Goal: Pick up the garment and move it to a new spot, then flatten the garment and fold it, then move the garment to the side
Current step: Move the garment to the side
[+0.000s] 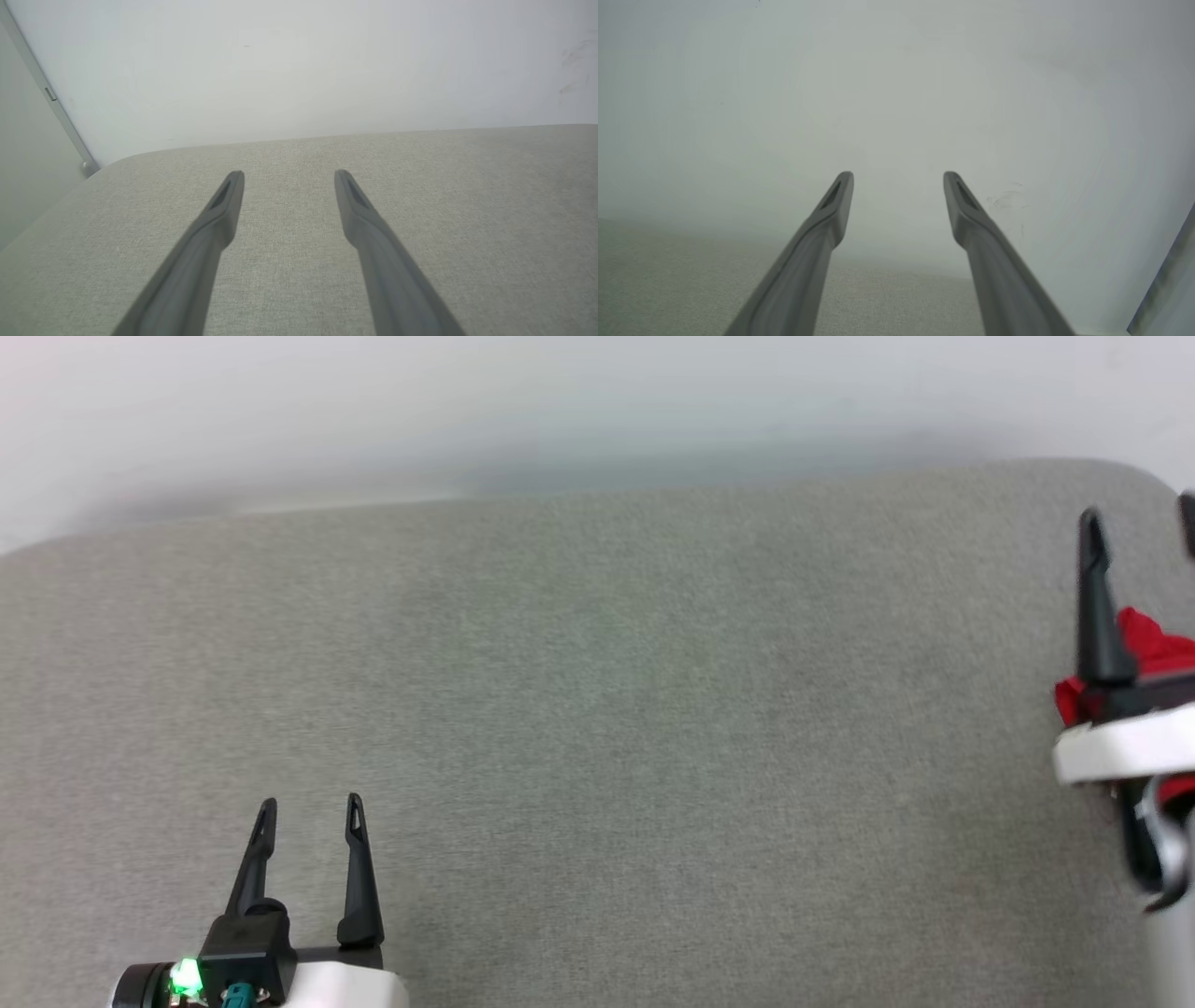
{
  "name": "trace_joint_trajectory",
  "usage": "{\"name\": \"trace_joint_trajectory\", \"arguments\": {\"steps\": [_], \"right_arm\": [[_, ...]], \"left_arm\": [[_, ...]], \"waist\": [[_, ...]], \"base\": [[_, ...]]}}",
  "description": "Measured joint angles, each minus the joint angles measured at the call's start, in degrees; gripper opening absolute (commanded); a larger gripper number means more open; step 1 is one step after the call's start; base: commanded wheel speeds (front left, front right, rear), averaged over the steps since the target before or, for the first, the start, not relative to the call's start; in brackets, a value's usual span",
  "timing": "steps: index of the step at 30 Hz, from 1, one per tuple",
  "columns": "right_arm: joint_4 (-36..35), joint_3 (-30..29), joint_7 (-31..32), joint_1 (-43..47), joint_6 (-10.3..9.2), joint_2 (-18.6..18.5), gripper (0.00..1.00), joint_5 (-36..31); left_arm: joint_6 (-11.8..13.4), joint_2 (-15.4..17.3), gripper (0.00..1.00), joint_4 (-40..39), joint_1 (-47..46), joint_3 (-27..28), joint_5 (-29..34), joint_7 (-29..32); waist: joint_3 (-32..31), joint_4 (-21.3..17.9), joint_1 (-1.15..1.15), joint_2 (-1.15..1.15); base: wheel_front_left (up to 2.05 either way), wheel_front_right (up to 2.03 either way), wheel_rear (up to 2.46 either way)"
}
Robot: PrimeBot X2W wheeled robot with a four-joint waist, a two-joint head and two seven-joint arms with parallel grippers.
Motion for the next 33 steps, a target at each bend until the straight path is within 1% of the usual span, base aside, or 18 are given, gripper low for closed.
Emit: {"name": "trace_joint_trajectory", "arguments": {"steps": [4, 9, 14, 20, 27, 33], "right_arm": [[-3.4, 1.2, 0.0, 7.2, 0.00, 5.0, 1.00, -0.4], [-4.4, 1.9, 0.0, 14.0, 0.00, 8.5, 1.00, -0.3], [-4.8, 1.6, 0.0, 19.8, 0.00, 9.9, 1.00, 0.2], [-5.8, 1.2, 0.0, 25.1, -0.01, 11.2, 1.00, 0.2], [-6.3, 0.6, 0.0, 28.8, -0.01, 12.2, 1.00, 0.2], [-6.3, 0.9, 0.0, 30.1, -0.01, 12.5, 1.00, 0.3]], "left_arm": [[-0.3, -0.2, 1.00, 0.7, 0.6, -0.1, 0.0, 0.0], [-0.8, -0.5, 1.00, 1.7, 1.7, -0.4, 0.0, 0.0], [-1.3, -0.6, 1.00, 2.5, 2.8, -0.5, 0.0, 0.0], [-1.8, -0.8, 1.00, 3.1, 3.9, -0.4, -0.2, 0.0], [-2.7, -0.9, 1.00, 3.6, 4.0, 0.0, -0.7, 0.0], [-3.5, -1.1, 1.00, 3.8, 4.4, 0.6, -0.9, 0.0]], "waist": [[-2.4, 1.7, 0.00, 0.00], [-4.9, 3.4, 0.00, 0.00], [-6.9, 4.4, -0.01, 0.00], [-8.4, 4.3, 0.00, 0.00], [-9.4, 4.4, 0.00, 0.00], [-9.9, 4.7, 0.00, 0.00]], "base": [[0.00, 0.00, 0.00], [0.00, 0.00, 0.00], [0.00, 0.00, 0.00], [0.00, 0.00, 0.00], [0.00, 0.00, 0.00], [0.00, 0.00, 0.00]]}}
